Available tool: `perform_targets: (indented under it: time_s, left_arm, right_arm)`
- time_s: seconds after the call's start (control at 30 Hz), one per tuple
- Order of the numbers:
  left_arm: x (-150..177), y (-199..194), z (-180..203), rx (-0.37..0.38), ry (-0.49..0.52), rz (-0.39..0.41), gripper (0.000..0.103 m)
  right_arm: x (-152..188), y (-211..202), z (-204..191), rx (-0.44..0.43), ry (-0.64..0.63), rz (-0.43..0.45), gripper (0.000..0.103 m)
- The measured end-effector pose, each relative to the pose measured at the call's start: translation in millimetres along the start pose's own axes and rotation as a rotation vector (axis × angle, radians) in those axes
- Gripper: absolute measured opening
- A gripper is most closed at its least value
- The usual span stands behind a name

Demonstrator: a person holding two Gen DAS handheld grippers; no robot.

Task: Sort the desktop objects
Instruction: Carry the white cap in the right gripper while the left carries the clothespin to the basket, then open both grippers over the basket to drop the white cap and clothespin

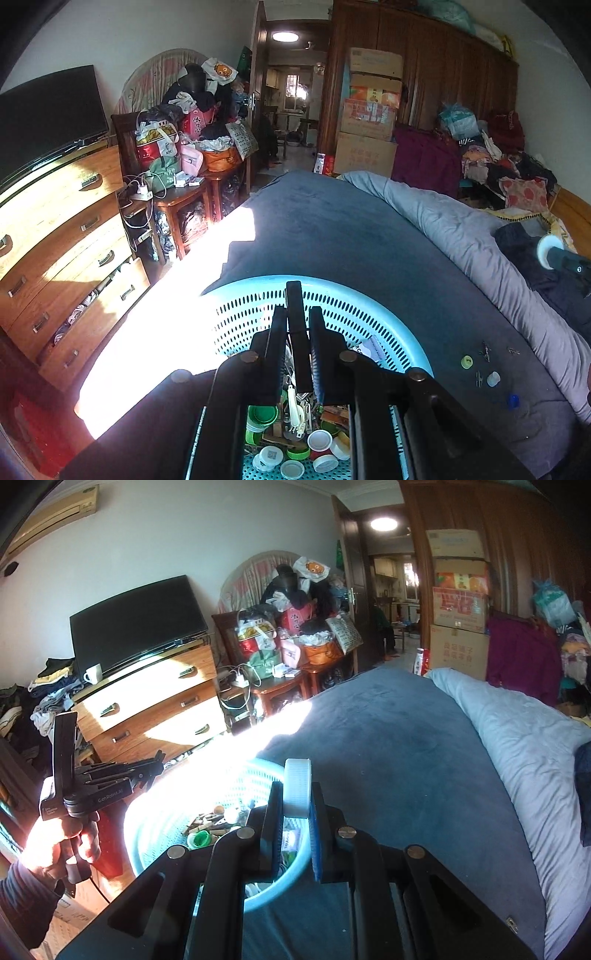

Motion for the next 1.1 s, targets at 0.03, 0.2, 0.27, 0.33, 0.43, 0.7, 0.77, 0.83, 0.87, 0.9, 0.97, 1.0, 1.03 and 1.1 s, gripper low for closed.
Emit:
perform_targets:
  time_s: [0.03,0.2,0.27,0.33,0.43,0.7,0.77,0.83,0.87,0.9,0.97,1.0,1.03,1.1]
  left_arm:
    - [-1.8,1.2,-2.1,-0.001,0.0,0.0,0.012]
    - [-7.0,6.8,-12.1,0.004,-0.013,-0.012,0.012]
    - [-6.5,11.6,-16.1,0.007,-0.012,-0.021,0.012]
    - [-1.0,16.1,-18.5,0.004,-0.011,-0.039,0.012]
    - [6.7,16.6,-20.9,0.015,-0.02,-0.052,0.012]
    - [29.9,23.2,-21.1,0.048,-0.04,-0.073,0.012]
    - [37.1,28.1,-17.6,0.064,-0.052,-0.083,0.012]
    - [45.7,33.2,-13.6,0.077,-0.056,-0.094,0.012]
    - [49.7,36.2,-10.9,0.084,-0.056,-0.102,0.012]
    - [53.4,38.9,-8.9,0.091,-0.054,-0.109,0.012]
    - [60.4,43.3,-4.5,0.097,-0.045,-0.122,0.012]
    - [63.6,44.9,-1.5,0.101,-0.039,-0.128,0.012]
    - [66.2,45.8,0.8,0.105,-0.035,-0.132,0.012]
    - [70.5,48.4,4.2,0.112,-0.032,-0.139,0.012]
  right_arm:
    - [-0.8,4.4,-2.6,-0.005,-0.002,-0.006,0.013]
    - [-8.7,25.5,-19.7,-0.035,-0.024,-0.036,0.013]
    - [-12.3,34.8,-29.7,-0.047,-0.042,-0.042,0.013]
    - [-13.9,42.9,-35.7,-0.051,-0.05,-0.049,0.013]
    - [-8.3,44.1,-35.2,-0.061,-0.042,-0.055,0.016]
    - [139.1,64.7,46.8,0.098,0.052,-0.309,0.04]
    - [182.6,73.7,51.5,0.088,0.087,-0.368,0.04]
    - [214.0,87.5,42.4,0.048,0.104,-0.41,0.04]
    - [225.5,95.7,35.6,0.026,0.106,-0.425,0.04]
    - [234.9,104.1,29.1,0.01,0.105,-0.439,0.04]
    - [248.6,122.0,22.7,0.01,0.101,-0.46,0.04]
    - [253.1,129.9,22.2,0.013,0.11,-0.464,0.04]
    - [256.6,136.7,22.3,0.01,0.123,-0.467,0.04]
    - [263.7,147.6,20.9,0.011,0.121,-0.48,0.04]
Point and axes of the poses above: each gripper's, at about its wrist camera, not at the fingertips, and y roughly the way its jaws point, z to its right, x to its underside, the point moved 2 cm from there along y, roughly the way its jaws point, and after that the axes turned 12 degrees about z, right-handed, at the moved point
